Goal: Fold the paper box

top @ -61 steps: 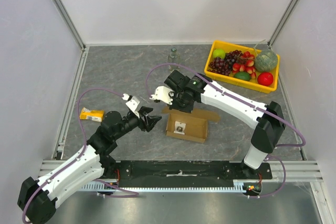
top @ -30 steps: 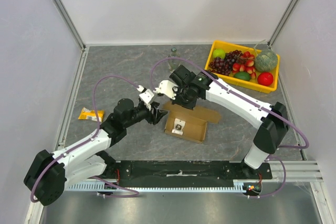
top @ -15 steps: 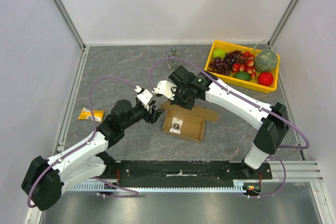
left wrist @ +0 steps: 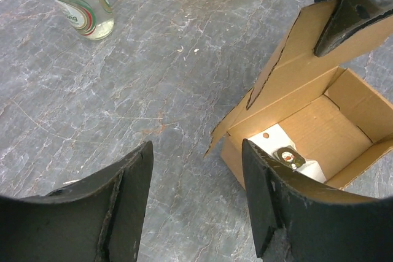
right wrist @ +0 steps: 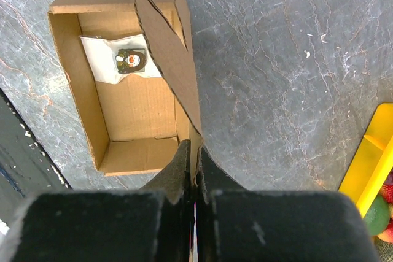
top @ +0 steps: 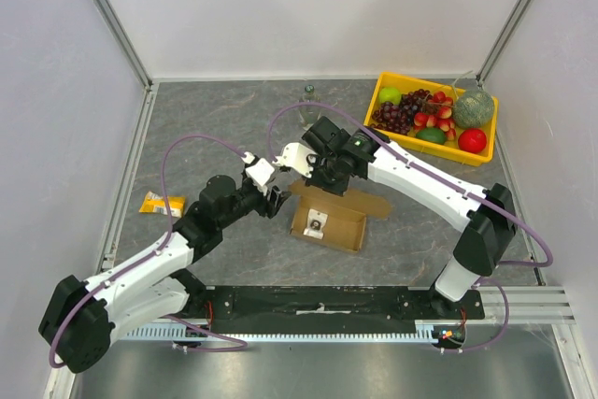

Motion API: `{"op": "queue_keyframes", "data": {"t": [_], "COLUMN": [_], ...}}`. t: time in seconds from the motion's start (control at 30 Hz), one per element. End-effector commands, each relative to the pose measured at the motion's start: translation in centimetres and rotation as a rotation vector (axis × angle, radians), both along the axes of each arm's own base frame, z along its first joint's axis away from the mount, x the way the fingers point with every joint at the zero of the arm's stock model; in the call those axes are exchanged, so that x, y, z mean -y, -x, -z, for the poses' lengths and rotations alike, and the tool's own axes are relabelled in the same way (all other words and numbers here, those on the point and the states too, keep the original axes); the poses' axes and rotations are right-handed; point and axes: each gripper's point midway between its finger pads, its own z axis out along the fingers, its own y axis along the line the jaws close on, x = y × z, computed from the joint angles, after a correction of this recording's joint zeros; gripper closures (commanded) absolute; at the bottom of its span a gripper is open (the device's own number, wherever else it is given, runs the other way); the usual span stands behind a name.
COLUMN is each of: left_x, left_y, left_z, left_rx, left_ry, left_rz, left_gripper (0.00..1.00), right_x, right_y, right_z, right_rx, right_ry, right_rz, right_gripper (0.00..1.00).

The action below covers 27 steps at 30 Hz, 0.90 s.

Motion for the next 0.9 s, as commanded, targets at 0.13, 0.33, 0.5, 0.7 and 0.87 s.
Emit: {"op": "queue_keyframes", "data": {"t": [0.13, 0.33, 0.5, 0.7, 0.87], "left_x": [2.5, 4.3, 4.6, 4.8, 5.1], "left_y": [0.4, 1.9, 1.8, 1.0, 0.7], "left_z": [-3.2, -3.2, -3.7, -4.4, -4.6], "left_rx": [0.07, 0.046, 0.062, 0.08, 0.079], "left_ry": [0.048, 0.087, 0.107, 0.113, 0.119], "left_rz": [0.138, 0.267, 0.27, 0.256, 0.256], "left_gripper": [0.34, 0.34, 0.35, 0.44, 0.54], "right_x": [-0.8, -1.0, -1.0, -1.2, -1.1], "right_y": [1.6, 1.3, 1.2, 1.4, 1.4], "right_z": [-0.4, -0.6, -0.9, -0.8, -0.8], "right_rx": [0.005, 0.019, 0.022, 0.009, 0.005], "right_ry": [0.0, -0.019, -0.031, -0.039, -0.041], "right_rz": [-0.129, -0.129, -0.126, -0.136, -0.137], "right_gripper": [1.0, 1.0, 1.0, 1.0, 1.0]}}
